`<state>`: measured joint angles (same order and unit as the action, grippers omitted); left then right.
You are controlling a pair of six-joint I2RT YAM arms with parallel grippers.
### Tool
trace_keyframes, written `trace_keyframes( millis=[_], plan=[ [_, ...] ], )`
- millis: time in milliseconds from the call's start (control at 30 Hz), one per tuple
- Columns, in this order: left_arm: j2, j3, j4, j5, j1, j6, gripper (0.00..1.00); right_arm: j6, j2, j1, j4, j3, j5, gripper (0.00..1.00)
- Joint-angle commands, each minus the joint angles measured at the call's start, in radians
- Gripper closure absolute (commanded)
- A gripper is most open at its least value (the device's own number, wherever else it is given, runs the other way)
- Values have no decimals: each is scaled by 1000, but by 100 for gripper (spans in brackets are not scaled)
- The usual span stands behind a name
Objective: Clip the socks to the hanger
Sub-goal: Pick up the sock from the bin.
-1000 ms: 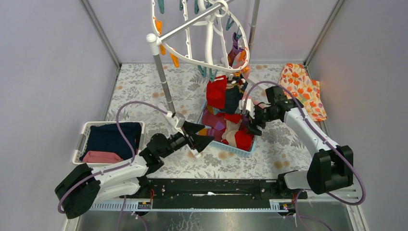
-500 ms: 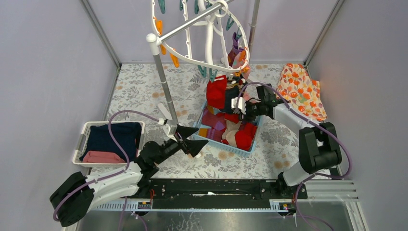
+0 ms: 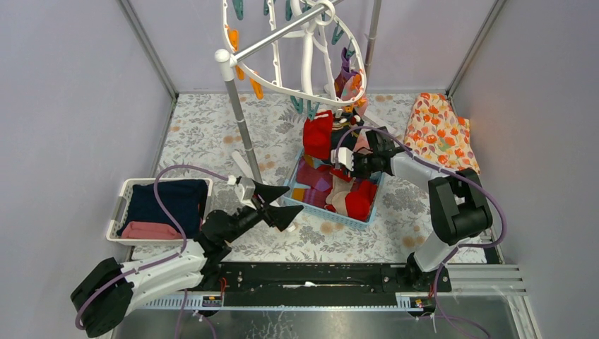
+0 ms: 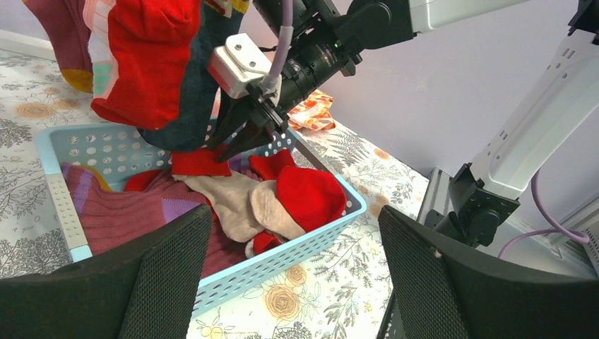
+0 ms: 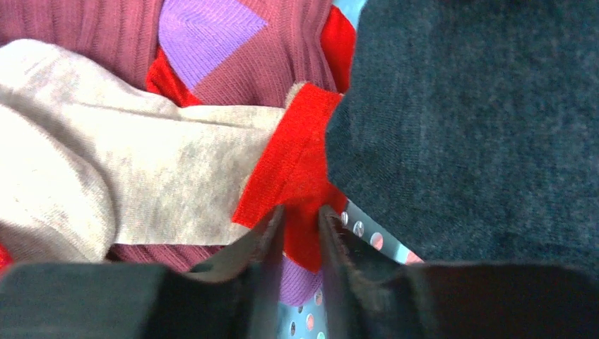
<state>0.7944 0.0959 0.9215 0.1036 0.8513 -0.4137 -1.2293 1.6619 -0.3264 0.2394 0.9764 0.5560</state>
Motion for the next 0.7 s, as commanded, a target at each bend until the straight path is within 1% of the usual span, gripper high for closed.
trace_keyframes(
  millis=[0, 100, 133, 167, 333, 467, 533, 667],
  plan=[
    [-15, -20, 33, -20, 3, 19, 9, 23, -6, -6, -2, 15, -34, 78],
    [-18, -18, 33, -12, 3, 17, 9, 28, -34, -6, 57, 35, 7, 94],
    [-19, -16, 32, -8, 3, 16, 9, 30, -59, -6, 97, 47, 28, 98],
    [-22, -16, 31, -2, 2, 16, 9, 31, -81, -6, 124, 54, 49, 100],
    [-24, -12, 41, 48, 3, 32, 9, 17, -214, -7, 267, 67, 146, 100],
    [-23, -3, 68, 98, 3, 50, 9, -12, -300, -6, 367, 53, 193, 100],
    [-25, 4, 70, 117, 3, 56, 9, -8, -338, -6, 398, 47, 206, 100],
    [-27, 17, 75, 155, 3, 99, 9, 61, -425, 6, 413, 62, 251, 100]
  ],
)
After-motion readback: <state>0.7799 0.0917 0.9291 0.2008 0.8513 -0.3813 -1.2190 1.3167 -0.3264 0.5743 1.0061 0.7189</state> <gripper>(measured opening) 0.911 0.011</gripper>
